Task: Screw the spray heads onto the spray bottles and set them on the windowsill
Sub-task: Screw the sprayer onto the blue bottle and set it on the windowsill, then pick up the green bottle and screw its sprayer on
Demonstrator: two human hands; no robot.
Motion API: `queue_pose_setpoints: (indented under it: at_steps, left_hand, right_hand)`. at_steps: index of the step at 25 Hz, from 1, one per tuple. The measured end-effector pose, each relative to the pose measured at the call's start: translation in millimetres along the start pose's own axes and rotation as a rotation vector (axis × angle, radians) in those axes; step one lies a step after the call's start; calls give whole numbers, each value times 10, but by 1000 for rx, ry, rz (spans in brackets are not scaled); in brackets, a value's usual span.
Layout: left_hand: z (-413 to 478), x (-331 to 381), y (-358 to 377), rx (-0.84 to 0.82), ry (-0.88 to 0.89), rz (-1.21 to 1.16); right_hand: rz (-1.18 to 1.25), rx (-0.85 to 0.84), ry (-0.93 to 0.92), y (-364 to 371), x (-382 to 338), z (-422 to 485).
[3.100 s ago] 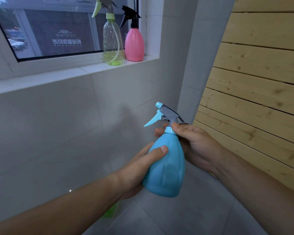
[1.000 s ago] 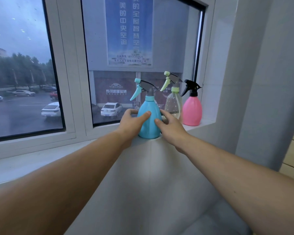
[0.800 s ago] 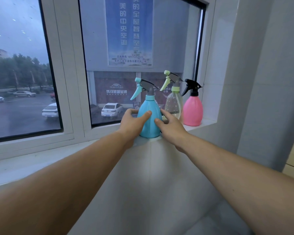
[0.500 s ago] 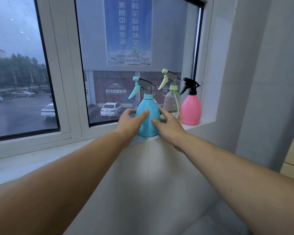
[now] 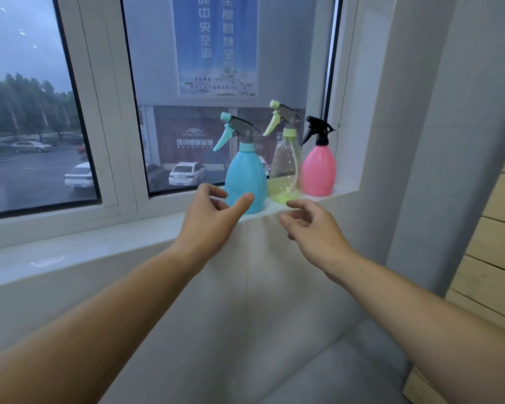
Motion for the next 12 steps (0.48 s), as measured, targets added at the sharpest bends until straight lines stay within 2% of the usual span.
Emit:
queue_pose_setpoints:
  at_steps: [4, 7, 12]
  left_hand:
    - [-406, -564, 354, -265, -98, 35]
    - [-702, -1433, 661, -426, -299, 76]
    - [-1218, -2915, 848, -562, -668, 170]
  right_hand:
    - [6, -68, 81, 149, 669, -465]
    - [-33, -161, 205, 403, 1442, -833]
    - [-161, -309, 451, 850, 2683, -1325]
Point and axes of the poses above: each hand's wrist, its own z-axis towards the middle knuckle, its own y-axis out of the palm, x = y × z, the point moved 8 cm from there along z, towards the middle knuckle, and after that the axes turned 6 degrees about -x, right-handed, at the moved point
